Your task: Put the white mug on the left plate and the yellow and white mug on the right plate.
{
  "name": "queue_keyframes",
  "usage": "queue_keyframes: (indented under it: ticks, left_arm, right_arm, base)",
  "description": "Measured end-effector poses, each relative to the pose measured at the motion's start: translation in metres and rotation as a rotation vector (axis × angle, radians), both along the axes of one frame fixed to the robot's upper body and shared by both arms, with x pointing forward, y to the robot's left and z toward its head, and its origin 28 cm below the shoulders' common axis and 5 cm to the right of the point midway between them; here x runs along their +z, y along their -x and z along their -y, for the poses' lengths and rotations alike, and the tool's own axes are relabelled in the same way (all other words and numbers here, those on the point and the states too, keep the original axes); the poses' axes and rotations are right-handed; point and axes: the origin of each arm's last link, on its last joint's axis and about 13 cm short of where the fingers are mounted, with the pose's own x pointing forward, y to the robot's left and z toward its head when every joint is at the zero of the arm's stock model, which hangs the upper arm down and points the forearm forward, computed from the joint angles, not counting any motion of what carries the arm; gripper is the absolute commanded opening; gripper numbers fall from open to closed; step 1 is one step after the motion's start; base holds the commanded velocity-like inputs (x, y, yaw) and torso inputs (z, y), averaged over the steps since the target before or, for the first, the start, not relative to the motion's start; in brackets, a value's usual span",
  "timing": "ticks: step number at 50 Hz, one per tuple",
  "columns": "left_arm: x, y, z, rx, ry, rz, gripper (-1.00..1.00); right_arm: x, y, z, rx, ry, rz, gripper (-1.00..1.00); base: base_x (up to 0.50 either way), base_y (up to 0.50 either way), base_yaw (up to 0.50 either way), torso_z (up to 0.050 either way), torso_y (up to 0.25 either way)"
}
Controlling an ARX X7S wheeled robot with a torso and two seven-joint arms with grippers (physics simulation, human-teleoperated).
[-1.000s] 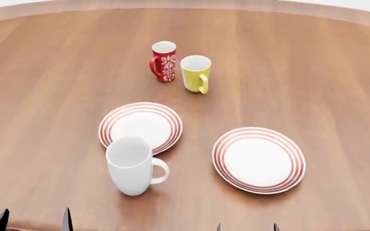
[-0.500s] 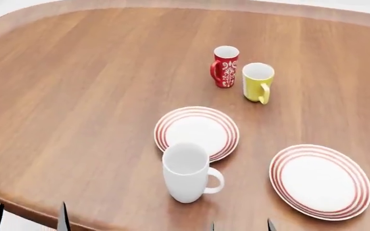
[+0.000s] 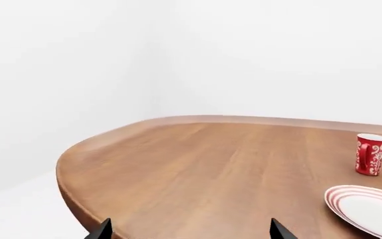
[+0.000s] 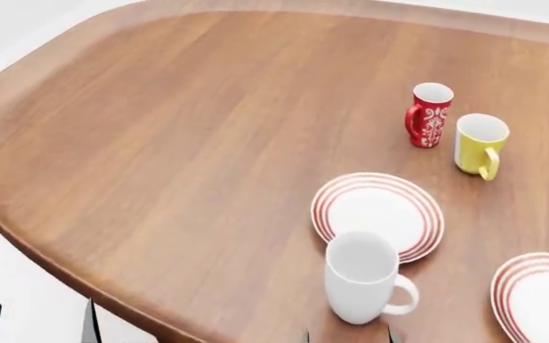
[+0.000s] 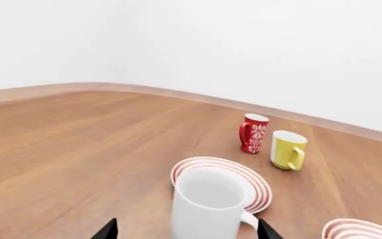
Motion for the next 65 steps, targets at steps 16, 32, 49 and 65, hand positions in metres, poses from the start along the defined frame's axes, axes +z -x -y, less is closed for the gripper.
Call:
queue_keyframes:
  ticks: [16,32,49,65]
  left_arm:
    - [0.002,0.000,-0.002,0.005,0.002,0.000,1.00]
    - [0.005,-0.001,-0.005,0.008,0.012,0.004,1.00]
    - [0.008,-0.002,-0.007,0.010,0.017,0.014,1.00]
    - [0.018,-0.002,-0.014,0.038,0.048,0.030,1.00]
  right_arm:
    - [0.001,0.000,-0.004,0.039,-0.034,0.015,1.00]
    - [0.004,0.001,-0.004,0.054,-0.083,0.050,1.00]
    - [0.006,0.000,-0.003,0.048,-0.100,0.072,1.00]
    - [0.007,0.002,0.000,0.015,-0.117,0.071,1.00]
  base:
    - [0.08,-0.14,0.19,0.000,0.000]
    - [0.17,-0.47,0.00,0.000,0.000]
    - [0.16,-0.46,0.00,0.000,0.000]
    - [0.31,0.13,0.00,0.000,0.000]
